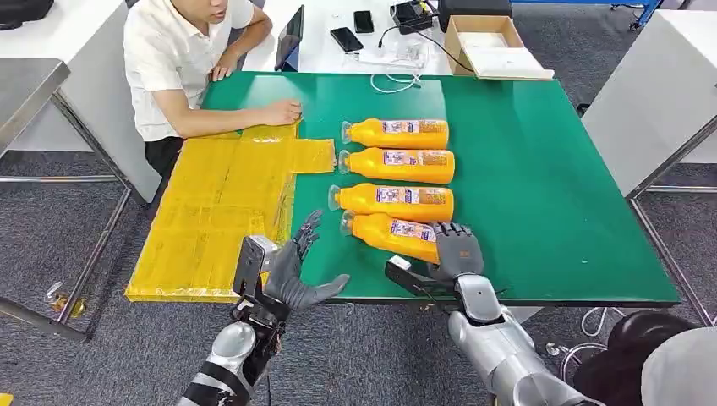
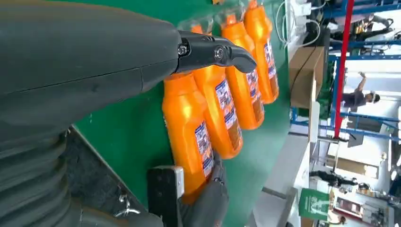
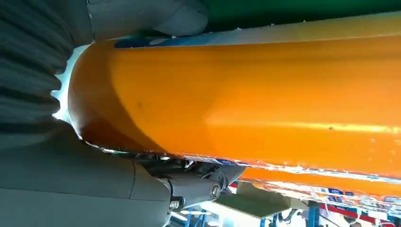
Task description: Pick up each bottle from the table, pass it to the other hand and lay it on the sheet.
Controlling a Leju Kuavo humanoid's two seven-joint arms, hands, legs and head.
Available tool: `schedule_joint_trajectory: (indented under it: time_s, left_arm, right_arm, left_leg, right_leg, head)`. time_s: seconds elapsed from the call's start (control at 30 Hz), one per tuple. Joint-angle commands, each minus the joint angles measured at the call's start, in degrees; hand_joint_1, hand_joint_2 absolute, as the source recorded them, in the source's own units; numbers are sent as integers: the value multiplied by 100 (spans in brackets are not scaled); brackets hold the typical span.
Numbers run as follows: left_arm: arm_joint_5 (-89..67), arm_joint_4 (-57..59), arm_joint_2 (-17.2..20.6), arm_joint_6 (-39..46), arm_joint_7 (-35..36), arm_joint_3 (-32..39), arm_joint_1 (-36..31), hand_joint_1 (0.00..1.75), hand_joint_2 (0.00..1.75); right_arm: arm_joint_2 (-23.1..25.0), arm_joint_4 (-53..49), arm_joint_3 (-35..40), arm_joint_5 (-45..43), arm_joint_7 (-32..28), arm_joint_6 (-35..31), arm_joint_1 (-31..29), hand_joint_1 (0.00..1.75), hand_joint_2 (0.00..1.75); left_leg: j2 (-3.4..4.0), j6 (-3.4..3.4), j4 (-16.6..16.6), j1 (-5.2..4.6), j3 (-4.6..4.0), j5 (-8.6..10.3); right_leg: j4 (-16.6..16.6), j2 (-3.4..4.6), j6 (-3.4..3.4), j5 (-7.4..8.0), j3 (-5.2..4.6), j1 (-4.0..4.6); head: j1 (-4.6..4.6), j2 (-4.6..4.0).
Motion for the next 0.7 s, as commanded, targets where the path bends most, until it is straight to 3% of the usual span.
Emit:
schedule_joint_trajectory:
  time_s: [0.03, 0.1, 0.17, 0.4, 0.47, 0.7]
  left_arm:
    - [-134, 106, 250, 130, -20, -223, -117, 0, 175]
    - [-146, 87, 254, 146, -31, -230, -108, 0, 175]
    - [-138, 50, 261, 186, -75, -230, -75, 0, 175]
    - [-137, 45, 266, 210, -105, -236, -61, 0, 175]
    - [-43, 32, 264, 308, -230, -211, -49, 0, 175]
    - [425, -302, 235, 620, -295, -190, 259, 0, 175]
  right_arm:
    - [-41, 339, -345, -428, -622, 92, 549, 175, 175]
    - [-20, 287, -416, -547, -796, 69, 573, 175, 175]
    - [36, 169, -559, -914, -1406, 145, 635, 175, 175]
    - [48, 154, -566, -990, -1529, 179, 646, 175, 175]
    - [118, -35, -732, -1660, -2340, 443, 728, 175, 175]
    - [212, -1042, -668, -2857, -3165, 575, 1209, 175, 175]
  left_leg:
    - [-17, -5, -8, 5, 18, 0]
    - [-21, -7, -12, 6, 27, 1]
    - [-13, -4, -10, 6, 27, -2]
    - [-6, -10, -18, 7, 37, -2]
    - [-4, -6, -9, 7, 42, -7]
    - [33, -10, -15, 11, 51, -12]
  right_leg:
    - [-12, -22, -8, -5, 16, 6]
    - [-18, -27, -12, -6, -6, 8]
    - [-18, -16, -2, -10, -8, 7]
    - [-27, -17, -7, -5, 5, 9]
    - [-20, -13, -2, -9, 4, 9]
    - [-22, 18, -14, -1, 61, 12]
  head:
    - [0, 0]
    - [0, 0]
    - [2, 0]
    - [2, 0]
    - [2, 0]
    - [0, 0]
